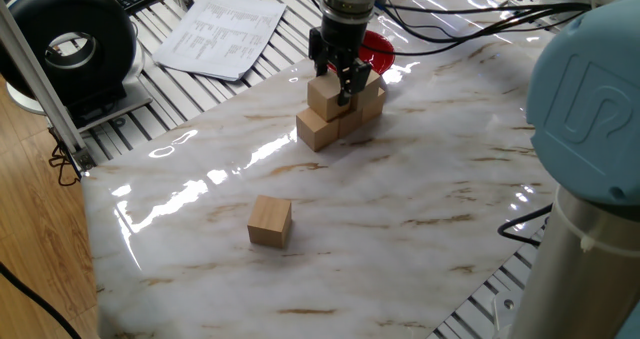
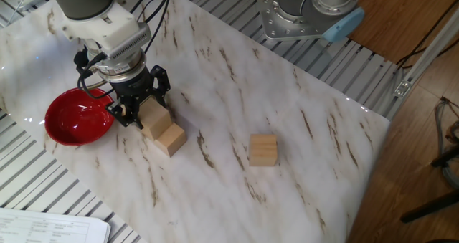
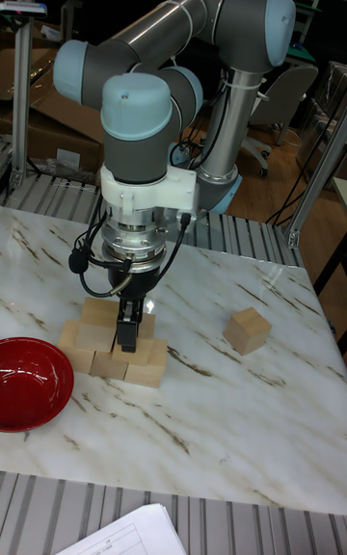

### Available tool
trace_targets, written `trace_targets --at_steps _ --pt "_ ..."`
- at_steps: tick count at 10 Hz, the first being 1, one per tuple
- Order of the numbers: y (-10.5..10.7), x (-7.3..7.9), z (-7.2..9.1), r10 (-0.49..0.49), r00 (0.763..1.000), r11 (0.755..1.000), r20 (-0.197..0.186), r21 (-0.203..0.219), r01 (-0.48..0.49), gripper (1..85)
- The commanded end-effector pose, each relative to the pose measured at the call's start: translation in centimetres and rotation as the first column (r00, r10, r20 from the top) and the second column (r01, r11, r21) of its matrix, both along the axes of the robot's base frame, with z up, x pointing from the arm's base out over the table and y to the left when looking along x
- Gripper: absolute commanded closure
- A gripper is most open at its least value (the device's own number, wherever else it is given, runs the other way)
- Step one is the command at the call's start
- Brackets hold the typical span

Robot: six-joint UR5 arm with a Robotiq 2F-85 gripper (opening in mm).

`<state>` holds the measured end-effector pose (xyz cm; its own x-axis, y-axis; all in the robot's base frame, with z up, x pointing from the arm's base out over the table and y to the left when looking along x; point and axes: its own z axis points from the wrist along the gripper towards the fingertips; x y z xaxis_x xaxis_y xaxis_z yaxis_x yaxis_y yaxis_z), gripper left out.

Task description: Stack the blocks into a pyramid shape

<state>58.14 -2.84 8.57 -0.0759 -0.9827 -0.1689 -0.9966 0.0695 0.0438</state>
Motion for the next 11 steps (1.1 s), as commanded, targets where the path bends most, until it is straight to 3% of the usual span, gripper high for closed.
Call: trace_targets --at_steps 1,11 --pt "0.25 -0.03 0.16 -0.005 1.000 1.000 0.002 0.015 0.005 20.7" --pt "0.10 -0.42 -0.02 0.001 1.000 1.000 0.014 0.016 -0.001 20.3"
